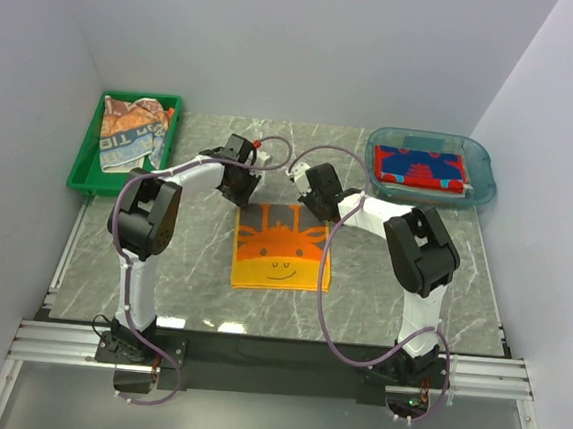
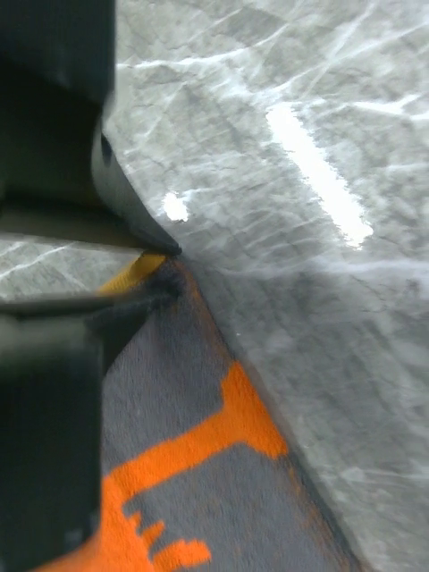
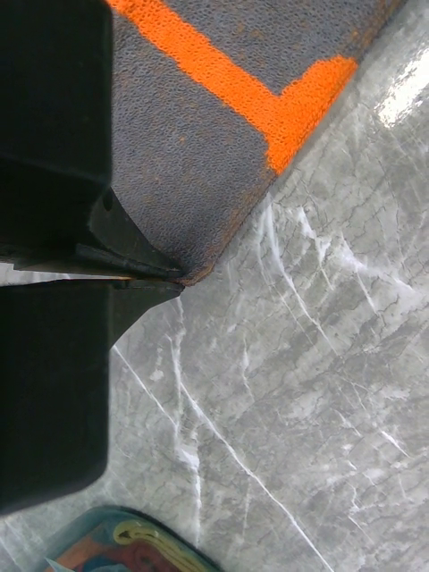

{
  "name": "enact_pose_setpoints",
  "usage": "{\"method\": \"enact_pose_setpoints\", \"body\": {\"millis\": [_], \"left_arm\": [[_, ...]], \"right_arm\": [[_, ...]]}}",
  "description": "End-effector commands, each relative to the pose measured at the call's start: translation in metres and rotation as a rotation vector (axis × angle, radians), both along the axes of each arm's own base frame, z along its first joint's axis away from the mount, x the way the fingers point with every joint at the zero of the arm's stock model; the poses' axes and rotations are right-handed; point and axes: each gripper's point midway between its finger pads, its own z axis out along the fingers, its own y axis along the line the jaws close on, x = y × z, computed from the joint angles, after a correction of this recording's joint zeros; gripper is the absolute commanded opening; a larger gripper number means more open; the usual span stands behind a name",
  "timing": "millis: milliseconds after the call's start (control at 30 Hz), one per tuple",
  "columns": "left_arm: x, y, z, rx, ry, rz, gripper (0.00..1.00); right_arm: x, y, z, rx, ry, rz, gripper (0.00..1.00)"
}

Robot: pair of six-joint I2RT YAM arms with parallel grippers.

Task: Fold and stack the towels
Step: Fold the towel

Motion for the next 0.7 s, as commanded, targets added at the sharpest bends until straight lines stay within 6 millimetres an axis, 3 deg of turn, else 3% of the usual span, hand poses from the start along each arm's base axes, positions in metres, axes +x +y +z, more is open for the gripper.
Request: {"method": "enact_pose_setpoints", "body": {"millis": [0,200,367,500,667], "left_arm": [[-0.042,0.016,-0.059,0.089,0.197,0.020,0.24],[-0.045,0.018,-0.060,0.092,0.199,0.021,0.01],[-0.022,0.019,-0.035,0.074,0.092,0.048,0.01],[0.011,0.032,0.001,0.052,-0.061,0.137,0.01],[0.033,0.041,0.030,0.041,-0.195,0.203,0.01]], "right_arm": [[0.009,0.001,0.029,0.034,-0.079,-0.018,0.02],[0.011,0.002,0.031,0.035,-0.082,-0.018,0.02],[0.020,-0.001,0.041,0.024,-0.120,-0.036,0.01],[0.034,-0.005,0.056,0.027,-0.185,-0.070,0.00],[0.044,-0.008,0.077,0.033,-0.271,-0.102,0.00]]}}
